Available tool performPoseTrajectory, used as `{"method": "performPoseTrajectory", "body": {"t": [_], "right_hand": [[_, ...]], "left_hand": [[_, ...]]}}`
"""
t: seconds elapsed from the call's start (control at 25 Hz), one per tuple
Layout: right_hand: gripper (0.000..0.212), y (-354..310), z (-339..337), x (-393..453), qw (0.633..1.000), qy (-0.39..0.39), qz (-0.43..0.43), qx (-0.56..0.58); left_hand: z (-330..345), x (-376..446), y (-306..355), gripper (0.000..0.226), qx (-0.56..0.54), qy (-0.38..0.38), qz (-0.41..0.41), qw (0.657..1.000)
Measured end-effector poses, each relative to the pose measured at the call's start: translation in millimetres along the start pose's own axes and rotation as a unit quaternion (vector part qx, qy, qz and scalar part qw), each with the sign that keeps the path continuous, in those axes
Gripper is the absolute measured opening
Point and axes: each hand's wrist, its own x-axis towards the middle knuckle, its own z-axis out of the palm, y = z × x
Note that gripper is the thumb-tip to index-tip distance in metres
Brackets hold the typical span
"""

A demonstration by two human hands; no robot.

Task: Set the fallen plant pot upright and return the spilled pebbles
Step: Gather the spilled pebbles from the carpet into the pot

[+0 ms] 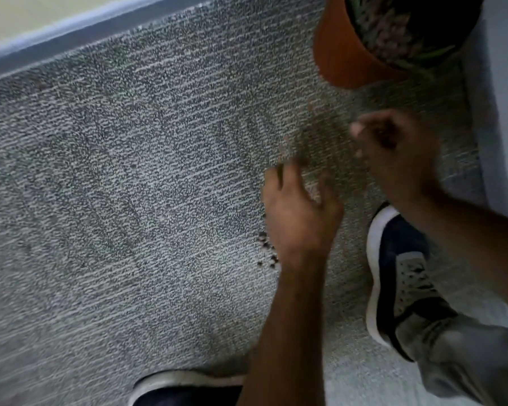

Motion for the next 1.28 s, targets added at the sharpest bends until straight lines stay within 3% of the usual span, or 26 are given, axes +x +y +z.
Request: {"method": "performPoseTrajectory", "body": {"t": [0.08,0.16,0.28,0.4,0.56,0.76,0.96,1.12,1.28], "right_hand": [[0.029,8,19,-12,0.978,-0.167,-0.049,-0.117],[0.045,18,39,-19,0.938,-0.282,-0.074,-0.189],[0.068,19,64,-18,0.9,-0.333,-0.119,-0.255],[0.072,21,87,-30,0.881,-0.342,-0.126,-0.301],[0.07,18,101,-46,0.874,-0.359,-0.129,-0.3],[0.059,29,116,-83,0.823,-0.394,-0.206,-0.354],[0.054,34,123,-99,0.8,-0.426,-0.197,-0.373],[0.042,29,119,-113,0.751,-0.468,-0.279,-0.373],[0.027,22,119,-106,0.707,-0.47,-0.337,-0.406]], "left_hand": [[-10,-40,-60,0.065,0.126,-0.078,-0.091,0.985],[-18,-73,-100,0.094,0.219,-0.155,-0.154,0.951],[-16,-105,-130,0.113,0.304,-0.243,-0.175,0.905],[-7,-114,-147,0.097,0.336,-0.28,-0.122,0.891],[2,-105,-142,0.066,0.333,-0.23,-0.066,0.912],[-6,-97,-143,0.058,0.313,-0.224,-0.013,0.923],[-16,-99,-151,0.051,0.278,-0.22,0.003,0.935],[-26,-104,-160,0.05,0.256,-0.222,-0.014,0.941],[-48,-97,-161,0.025,0.221,-0.125,-0.025,0.967]]}}
